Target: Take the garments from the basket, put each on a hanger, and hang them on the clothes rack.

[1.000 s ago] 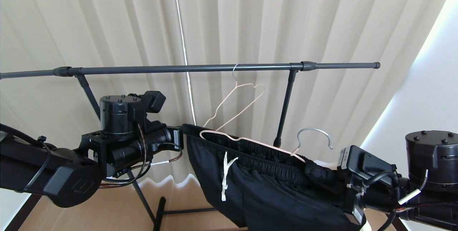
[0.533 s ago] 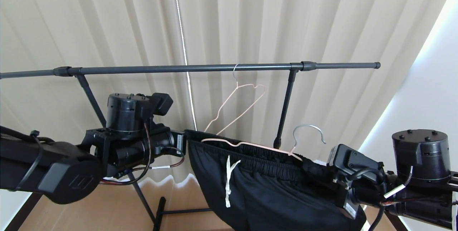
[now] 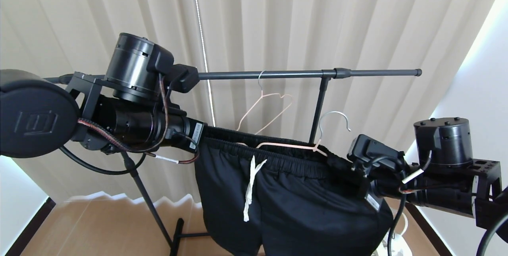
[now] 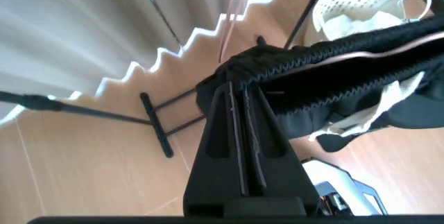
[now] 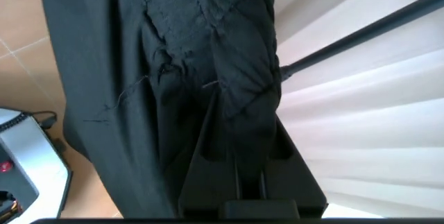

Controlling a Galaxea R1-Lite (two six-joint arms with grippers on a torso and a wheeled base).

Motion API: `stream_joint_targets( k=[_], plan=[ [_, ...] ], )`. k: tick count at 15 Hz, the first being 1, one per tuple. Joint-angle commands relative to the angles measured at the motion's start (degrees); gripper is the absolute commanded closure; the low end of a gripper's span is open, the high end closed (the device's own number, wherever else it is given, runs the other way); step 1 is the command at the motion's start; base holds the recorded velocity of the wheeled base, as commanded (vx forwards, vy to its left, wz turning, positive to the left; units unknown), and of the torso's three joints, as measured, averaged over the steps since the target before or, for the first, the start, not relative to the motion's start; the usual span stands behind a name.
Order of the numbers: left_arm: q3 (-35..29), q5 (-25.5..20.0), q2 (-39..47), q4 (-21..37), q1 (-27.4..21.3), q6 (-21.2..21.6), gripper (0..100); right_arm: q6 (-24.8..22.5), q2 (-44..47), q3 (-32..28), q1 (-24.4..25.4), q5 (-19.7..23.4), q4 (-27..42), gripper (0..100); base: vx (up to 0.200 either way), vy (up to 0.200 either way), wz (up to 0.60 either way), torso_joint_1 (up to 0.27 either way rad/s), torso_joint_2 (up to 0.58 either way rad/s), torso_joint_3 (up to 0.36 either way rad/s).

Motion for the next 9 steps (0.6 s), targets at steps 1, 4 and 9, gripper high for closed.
stream_joint_targets(
  k=[1, 4, 9],
  plan=[
    [-2.86, 0.02, -0.44, 1.75, -2.08, 0.00, 100, 0.00, 2.95, -2.40, 0.01, -1.38, -0.25, 100, 0.000, 0.000, 0.00, 0.000, 0.00, 0.000],
    [-9.97, -0.07, -0.18, 8.61, -5.50, -0.44, 100, 0.09, 6.03, -3.19, 1.15, -4.54, -0.51, 100, 0.000, 0.000, 0.00, 0.000, 0.00, 0.000],
    [-11.64, -0.33, 1.32, 10.37, -13.68, -2.55, 100, 6.41, 6.82, -5.82, 3.44, -5.33, -1.75, 100, 0.000, 0.000, 0.00, 0.000, 0.00, 0.000]
  ],
)
